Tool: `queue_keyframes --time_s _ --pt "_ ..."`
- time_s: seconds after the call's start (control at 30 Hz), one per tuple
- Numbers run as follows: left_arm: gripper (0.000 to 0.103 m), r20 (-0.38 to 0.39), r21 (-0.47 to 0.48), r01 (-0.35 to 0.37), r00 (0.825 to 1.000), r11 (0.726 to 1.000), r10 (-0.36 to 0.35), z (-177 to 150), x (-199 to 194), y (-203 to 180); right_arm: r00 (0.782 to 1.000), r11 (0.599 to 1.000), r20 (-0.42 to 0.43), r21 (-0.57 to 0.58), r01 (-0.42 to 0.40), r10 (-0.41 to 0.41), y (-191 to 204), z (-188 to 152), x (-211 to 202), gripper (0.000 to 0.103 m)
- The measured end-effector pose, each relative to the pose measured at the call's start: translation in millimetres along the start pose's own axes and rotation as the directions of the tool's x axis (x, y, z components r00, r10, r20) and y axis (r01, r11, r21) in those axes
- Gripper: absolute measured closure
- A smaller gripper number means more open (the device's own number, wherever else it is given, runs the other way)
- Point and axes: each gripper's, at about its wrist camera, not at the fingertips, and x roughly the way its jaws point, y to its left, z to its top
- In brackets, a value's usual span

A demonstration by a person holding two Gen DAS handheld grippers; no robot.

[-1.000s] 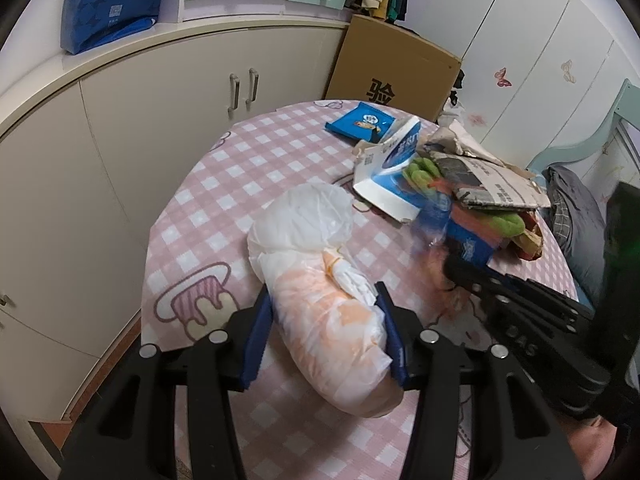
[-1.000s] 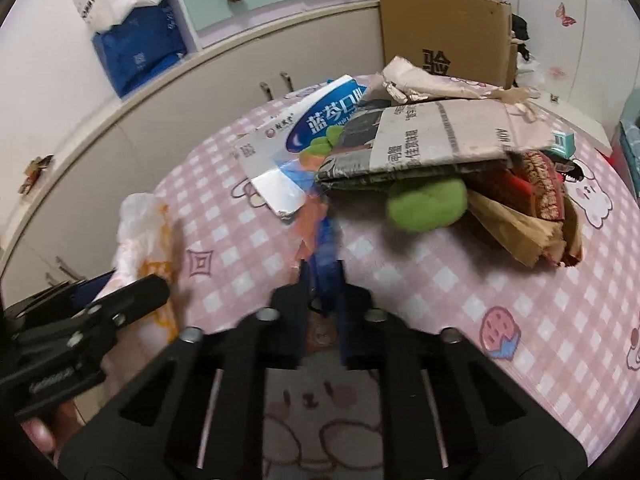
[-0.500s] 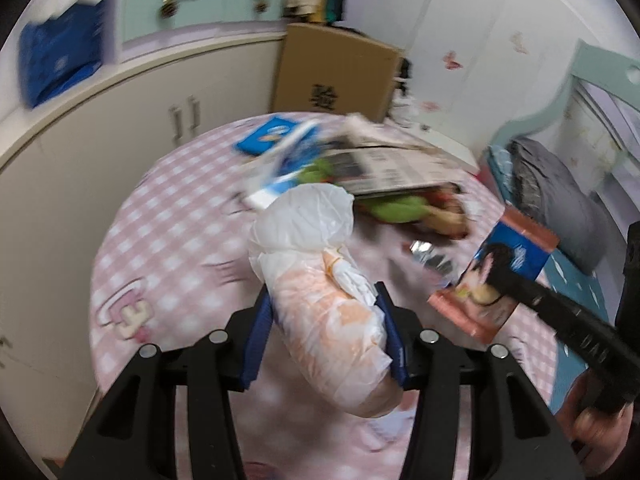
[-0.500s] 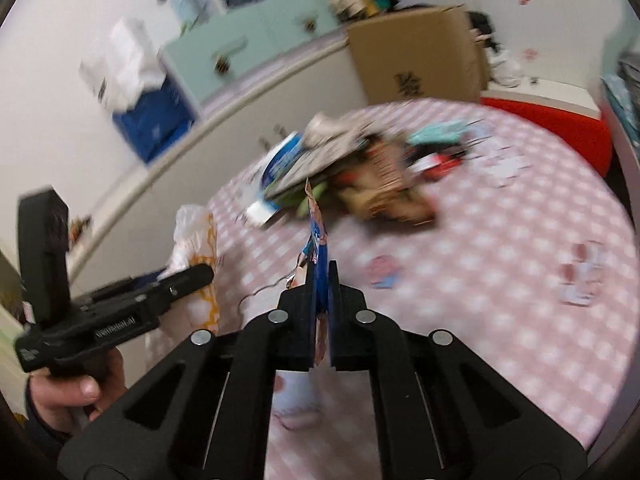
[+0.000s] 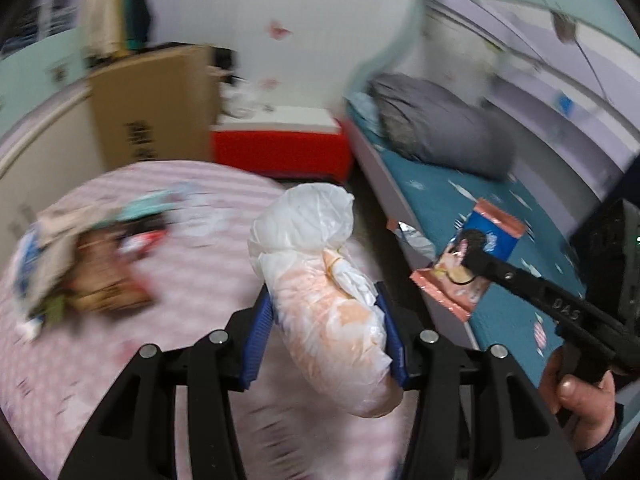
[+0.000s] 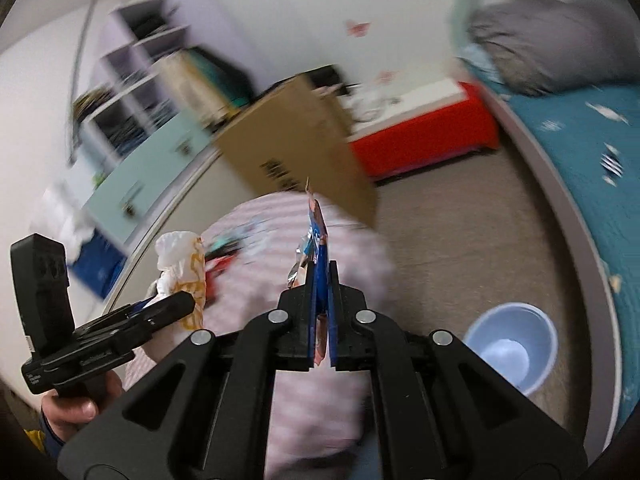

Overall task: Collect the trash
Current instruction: 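Carry both items to the blue wastebasket and open both tools to drop them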

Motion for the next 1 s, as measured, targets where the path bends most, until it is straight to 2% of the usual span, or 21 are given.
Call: queue_keyframes --time_s 0.13,0.2,0.27,0.37,0.43,0.5,0.63,0.7,0.77,0.8,0.83,0.87,0.9,0.97,1.0 --pt "0.054 -0.111 0.073 0.087 0.991 0.994 -0.078 13 66 -61 0.995 0.987 -0.037 0.128 0.101 -0.097 -84 0 1 0.099" --pt "0.054 -0.185 0.104 0.116 0.978 0.988 -0.095 11 103 -87 0.989 0.972 -0.069 0.185 0.143 -0.132 -124 -5 9 0.098" --pt "0.054 -0.263 0.121 0.13 0.96 0.984 -0.094 7 145 -107 0.975 0.947 -0.137 0.245 0.207 -0.177 -169 -17 28 0.098" --pt "0.054 -0.396 0.146 0.13 0.916 0.981 -0.062 -7 214 -131 0.953 0.915 -0.228 0.306 0.262 -0.197 -220 -41 60 0.098" --pt "0.054 -0.463 0.169 0.098 0.886 0.981 -0.009 -17 255 -140 0.934 0.888 -0.293 0.344 0.304 -0.207 -251 -59 80 0.098" --pt "0.054 -0.551 0.179 0.084 0.834 0.98 0.029 -31 300 -153 0.916 0.868 -0.341 0.367 0.335 -0.21 -278 -71 94 0.098" --pt "0.054 -0.637 0.206 0.071 0.767 0.976 0.079 -54 352 -169 0.894 0.824 -0.411 0.434 0.365 -0.18 -320 -93 120 0.098" --pt "0.05 -0.673 0.21 0.059 0.733 0.976 0.1 -64 374 -170 0.888 0.805 -0.428 0.46 0.375 -0.169 -331 -98 126 0.097" --pt "0.041 -0.687 0.227 0.051 0.717 0.973 0.122 -73 382 -172 0.883 0.777 -0.444 0.498 0.384 -0.153 -343 -106 132 0.096" --pt "0.032 -0.687 0.242 0.032 0.711 0.97 0.148 -76 388 -172 0.882 0.765 -0.448 0.514 0.388 -0.146 -347 -110 133 0.086" --pt "0.027 -0.686 0.247 0.015 0.709 0.969 0.164 -74 391 -169 0.883 0.752 -0.449 0.533 0.388 -0.137 -349 -113 134 0.06" --pt "0.019 -0.685 0.243 0.004 0.709 0.97 0.169 -72 393 -169 0.883 0.739 -0.45 0.549 0.391 -0.133 -353 -117 134 0.039" --pt "0.016 -0.689 0.233 0.01 0.708 0.973 0.157 -72 394 -170 0.884 0.729 -0.447 0.559 0.396 -0.137 -354 -118 135 0.019" --pt "0.014 -0.693 0.233 0.035 0.708 0.972 0.14 -73 393 -174 0.892 0.72 -0.435 0.578 0.383 -0.125 -354 -120 138 0.019" --pt "0.013 -0.687 0.241 0.042 0.714 0.97 0.14 -73 392 -175 0.896 0.715 -0.429 0.59 0.375 -0.116 -357 -122 140 0.018"
